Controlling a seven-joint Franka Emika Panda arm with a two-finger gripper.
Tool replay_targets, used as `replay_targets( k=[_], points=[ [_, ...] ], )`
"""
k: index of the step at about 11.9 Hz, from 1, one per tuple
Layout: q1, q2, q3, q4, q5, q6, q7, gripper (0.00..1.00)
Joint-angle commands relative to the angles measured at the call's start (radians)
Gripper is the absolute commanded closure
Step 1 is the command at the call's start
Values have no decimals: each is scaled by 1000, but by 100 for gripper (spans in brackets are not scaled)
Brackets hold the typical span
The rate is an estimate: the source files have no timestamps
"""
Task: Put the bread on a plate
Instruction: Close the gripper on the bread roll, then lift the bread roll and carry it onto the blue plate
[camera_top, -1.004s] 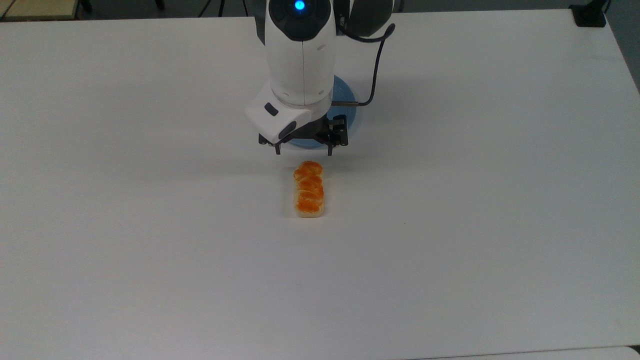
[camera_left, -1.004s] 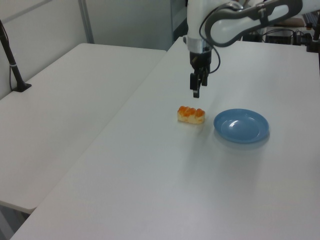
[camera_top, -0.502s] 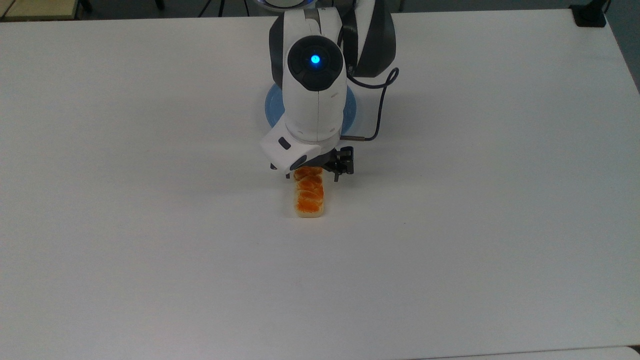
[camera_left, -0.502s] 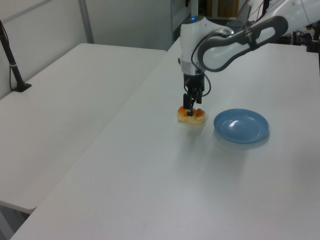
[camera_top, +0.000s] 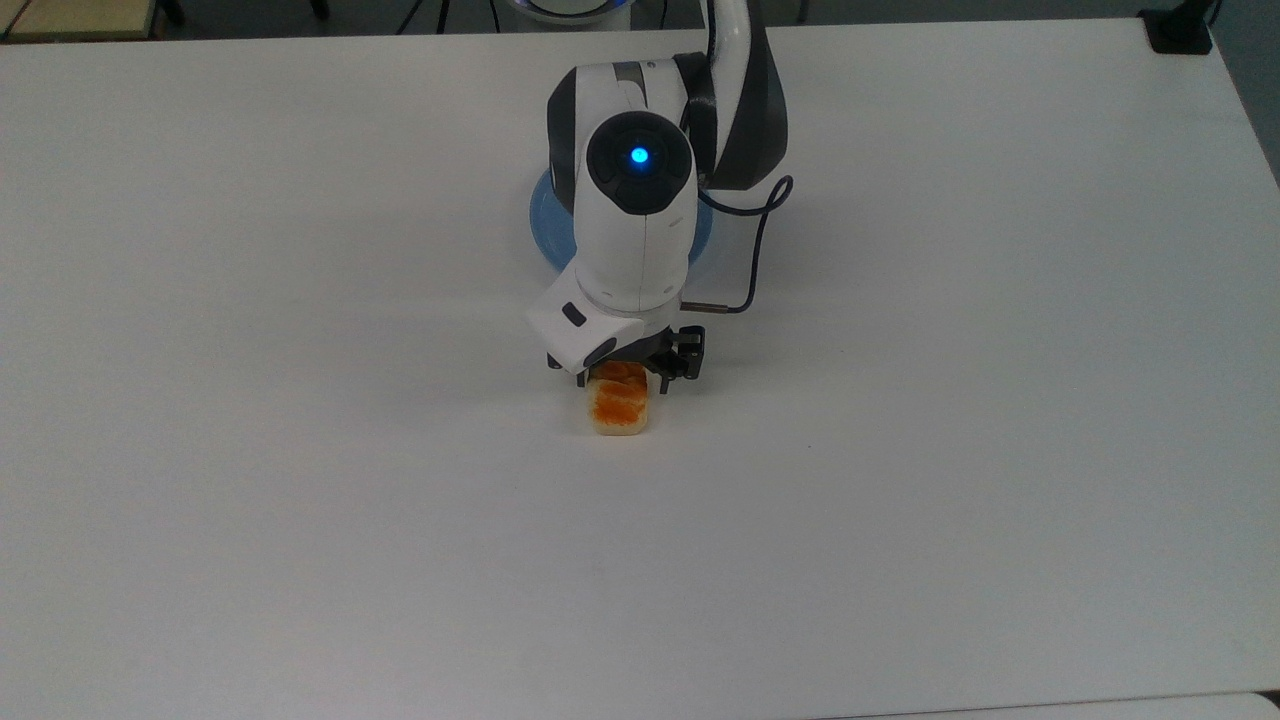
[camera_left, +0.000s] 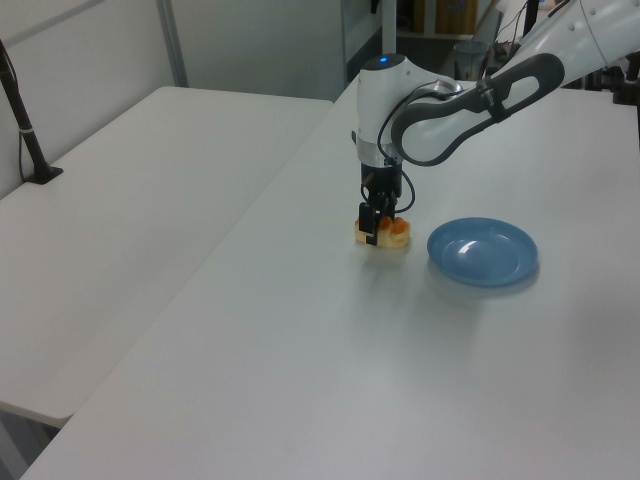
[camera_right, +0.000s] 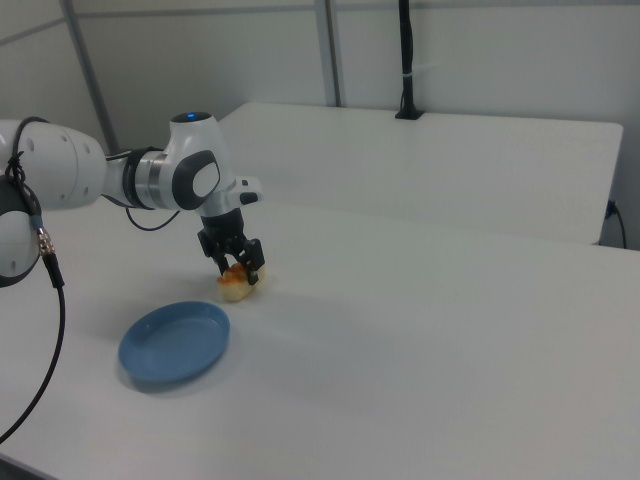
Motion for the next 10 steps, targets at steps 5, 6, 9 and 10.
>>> replay_targets(
  k=[5, 6, 9, 10],
  points=[
    [-10, -163, -6, -119, -25, 14, -1, 55],
    [-16, -227, -6, -188, -20, 14, -25, 55],
    [-7, -379, -6, -400, -23, 22, -68, 55],
    [-4, -431, -4, -481, -26, 37, -84, 55]
  ],
)
